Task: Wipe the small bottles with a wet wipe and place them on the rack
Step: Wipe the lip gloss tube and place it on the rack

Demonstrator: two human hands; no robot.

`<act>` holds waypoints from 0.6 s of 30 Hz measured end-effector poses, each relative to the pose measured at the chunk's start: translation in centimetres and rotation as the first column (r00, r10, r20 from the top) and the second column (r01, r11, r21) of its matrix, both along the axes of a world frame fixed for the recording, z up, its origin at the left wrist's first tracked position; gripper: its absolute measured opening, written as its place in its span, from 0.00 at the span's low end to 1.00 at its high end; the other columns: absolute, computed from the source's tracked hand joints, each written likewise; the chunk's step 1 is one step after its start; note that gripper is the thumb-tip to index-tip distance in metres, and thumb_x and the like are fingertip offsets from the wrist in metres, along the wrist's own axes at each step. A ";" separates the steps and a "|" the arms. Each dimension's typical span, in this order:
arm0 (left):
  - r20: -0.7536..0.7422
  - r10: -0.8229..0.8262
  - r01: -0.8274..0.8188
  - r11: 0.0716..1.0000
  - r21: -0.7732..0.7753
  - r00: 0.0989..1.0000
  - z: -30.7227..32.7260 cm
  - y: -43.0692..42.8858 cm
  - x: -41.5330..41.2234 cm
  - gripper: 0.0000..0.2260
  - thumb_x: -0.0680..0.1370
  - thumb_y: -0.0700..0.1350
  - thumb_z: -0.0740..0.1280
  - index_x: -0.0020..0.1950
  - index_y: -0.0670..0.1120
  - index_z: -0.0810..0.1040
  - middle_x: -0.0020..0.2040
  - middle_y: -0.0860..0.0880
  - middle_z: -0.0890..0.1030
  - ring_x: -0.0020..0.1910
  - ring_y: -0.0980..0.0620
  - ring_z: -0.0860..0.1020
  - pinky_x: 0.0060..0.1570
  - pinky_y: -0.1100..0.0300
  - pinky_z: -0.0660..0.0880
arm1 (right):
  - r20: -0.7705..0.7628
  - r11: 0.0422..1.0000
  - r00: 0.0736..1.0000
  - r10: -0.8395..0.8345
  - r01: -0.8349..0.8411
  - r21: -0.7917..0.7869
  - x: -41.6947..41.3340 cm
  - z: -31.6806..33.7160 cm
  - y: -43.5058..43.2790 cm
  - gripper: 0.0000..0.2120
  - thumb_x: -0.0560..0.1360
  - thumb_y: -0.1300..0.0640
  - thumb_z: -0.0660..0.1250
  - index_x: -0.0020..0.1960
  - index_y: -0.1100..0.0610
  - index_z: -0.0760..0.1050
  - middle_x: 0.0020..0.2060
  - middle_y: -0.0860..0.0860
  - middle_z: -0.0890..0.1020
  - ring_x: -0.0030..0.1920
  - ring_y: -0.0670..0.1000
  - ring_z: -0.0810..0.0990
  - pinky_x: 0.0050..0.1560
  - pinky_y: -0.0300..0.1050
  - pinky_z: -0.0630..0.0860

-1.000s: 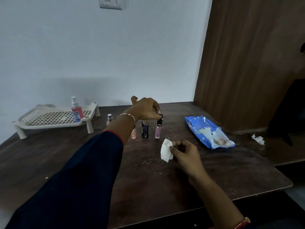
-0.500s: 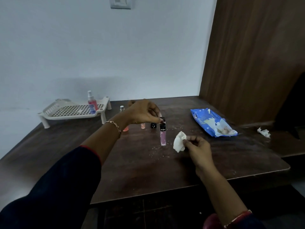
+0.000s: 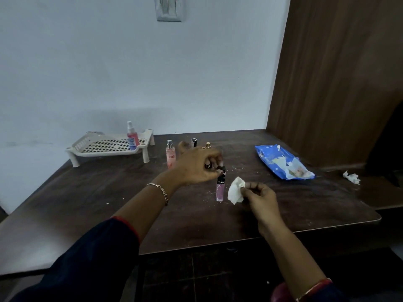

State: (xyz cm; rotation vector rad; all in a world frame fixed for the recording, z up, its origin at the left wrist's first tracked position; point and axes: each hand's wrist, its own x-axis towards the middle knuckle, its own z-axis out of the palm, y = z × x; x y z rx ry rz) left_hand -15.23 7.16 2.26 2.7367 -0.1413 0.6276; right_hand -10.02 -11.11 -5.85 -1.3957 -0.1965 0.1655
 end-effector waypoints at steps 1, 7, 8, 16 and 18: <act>0.037 0.010 -0.011 0.999 0.048 0.999 -0.3 0.0 -0.2 0.07 0.72 0.54 0.68 0.47 0.56 0.77 0.43 0.60 0.81 0.49 0.62 0.77 0.56 0.58 0.48 | 0.005 1.000 1.000 -0.011 0.011 0.000 0.1 0.0 0.0 0.04 0.73 0.69 0.66 0.46 0.63 0.78 0.37 0.57 0.83 0.32 0.46 0.80 0.29 0.33 0.75; 0.093 0.037 -0.037 0.999 0.001 0.995 -1.3 0.4 -0.8 0.08 0.73 0.49 0.66 0.52 0.54 0.80 0.53 0.62 0.80 0.60 0.58 0.74 0.68 0.59 0.37 | 0.080 0.999 0.996 -0.041 0.041 0.004 0.8 0.5 0.7 0.06 0.73 0.69 0.66 0.46 0.60 0.77 0.40 0.55 0.82 0.39 0.47 0.81 0.38 0.37 0.77; 0.069 0.037 -0.035 0.999 -0.031 0.997 -1.3 0.4 -0.8 0.09 0.73 0.48 0.66 0.53 0.54 0.80 0.54 0.62 0.80 0.61 0.58 0.73 0.71 0.50 0.42 | 0.147 0.999 0.988 -0.048 0.048 0.005 0.7 0.8 1.1 0.07 0.73 0.69 0.67 0.46 0.59 0.77 0.40 0.54 0.82 0.39 0.46 0.80 0.40 0.37 0.77; 0.053 0.108 -0.108 0.994 -0.015 0.993 -1.2 -0.2 -0.2 0.10 0.70 0.42 0.65 0.46 0.54 0.81 0.48 0.66 0.76 0.59 0.58 0.73 0.68 0.43 0.50 | 0.454 0.988 0.890 -0.039 0.103 -0.116 -1.5 -0.5 3.1 0.14 0.70 0.68 0.70 0.37 0.49 0.79 0.35 0.43 0.83 0.37 0.37 0.81 0.42 0.30 0.75; 0.044 0.122 -0.122 0.993 -0.006 0.992 -1.1 -0.3 0.0 0.11 0.69 0.42 0.64 0.47 0.54 0.81 0.48 0.65 0.78 0.59 0.58 0.73 0.66 0.46 0.48 | 0.474 0.979 0.880 -0.032 0.124 -0.163 -1.5 -1.4 2.9 0.14 0.69 0.67 0.71 0.35 0.48 0.80 0.35 0.43 0.84 0.39 0.37 0.81 0.43 0.30 0.75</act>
